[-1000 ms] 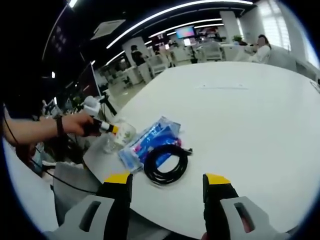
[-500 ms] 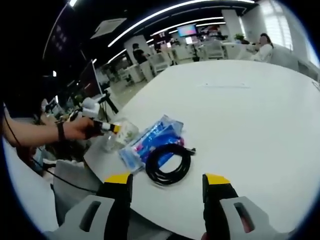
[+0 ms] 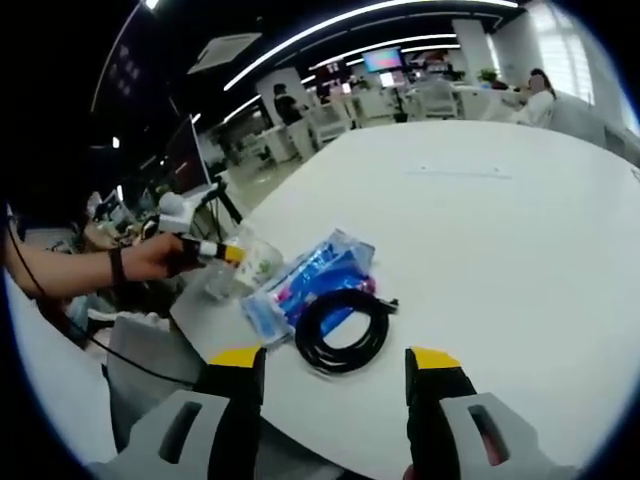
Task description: Arrange the tabletop items into an orderly group along one side of the table until the central work area is clear of visible clutter.
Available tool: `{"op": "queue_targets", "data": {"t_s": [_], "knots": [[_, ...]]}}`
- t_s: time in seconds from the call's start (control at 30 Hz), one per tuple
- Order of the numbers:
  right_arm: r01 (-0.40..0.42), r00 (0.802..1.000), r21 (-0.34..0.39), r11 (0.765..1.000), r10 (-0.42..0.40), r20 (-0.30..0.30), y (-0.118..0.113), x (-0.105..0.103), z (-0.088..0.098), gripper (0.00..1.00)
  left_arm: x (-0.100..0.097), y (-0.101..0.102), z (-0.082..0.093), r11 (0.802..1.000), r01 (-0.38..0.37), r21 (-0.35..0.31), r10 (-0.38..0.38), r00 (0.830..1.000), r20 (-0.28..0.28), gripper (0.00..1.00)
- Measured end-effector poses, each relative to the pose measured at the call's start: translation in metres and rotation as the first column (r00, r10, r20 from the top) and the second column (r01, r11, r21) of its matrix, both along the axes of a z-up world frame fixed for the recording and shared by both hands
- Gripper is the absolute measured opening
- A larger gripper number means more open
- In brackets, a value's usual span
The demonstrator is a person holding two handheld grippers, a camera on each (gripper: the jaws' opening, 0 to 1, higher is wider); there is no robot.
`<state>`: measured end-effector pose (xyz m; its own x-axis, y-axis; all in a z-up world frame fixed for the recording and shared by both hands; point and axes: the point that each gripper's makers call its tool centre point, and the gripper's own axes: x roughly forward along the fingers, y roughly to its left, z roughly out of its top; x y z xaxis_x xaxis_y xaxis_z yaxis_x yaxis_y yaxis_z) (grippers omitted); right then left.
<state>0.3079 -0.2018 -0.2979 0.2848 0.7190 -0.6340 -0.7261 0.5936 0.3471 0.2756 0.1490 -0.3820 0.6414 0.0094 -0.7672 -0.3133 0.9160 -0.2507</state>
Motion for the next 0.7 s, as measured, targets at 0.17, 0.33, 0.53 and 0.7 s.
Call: {"op": "queue_targets", "data": {"t_s": [0.17, 0.33, 0.53, 0.7], "knots": [[-0.001, 1.0, 0.004, 1.0, 0.001, 0.001, 0.0, 0.001, -0.001, 0.57, -0.001, 0.001, 0.005, 1.0, -0.01, 0.002, 0.01, 1.0, 0.021, 0.4], [-0.006, 1.0, 0.008, 1.0, 0.006, 0.001, 0.002, 0.0, -0.001, 0.57, -0.001, 0.005, 0.013, 1.0, -0.003, 0.026, 0.002, 0.999, 0.04, 0.39], [-0.012, 1.0, 0.007, 1.0, 0.012, 0.005, 0.004, -0.001, -0.001, 0.57, -0.005, 0.001, 0.021, 0.999, 0.021, 0.044, -0.023, 0.998, 0.054, 0.39], [-0.012, 1.0, 0.017, 1.0, 0.012, 0.003, 0.009, -0.002, -0.001, 0.58, -0.011, 0.0, 0.028, 0.999, 0.011, 0.044, -0.014, 0.997, 0.076, 0.39]]}}
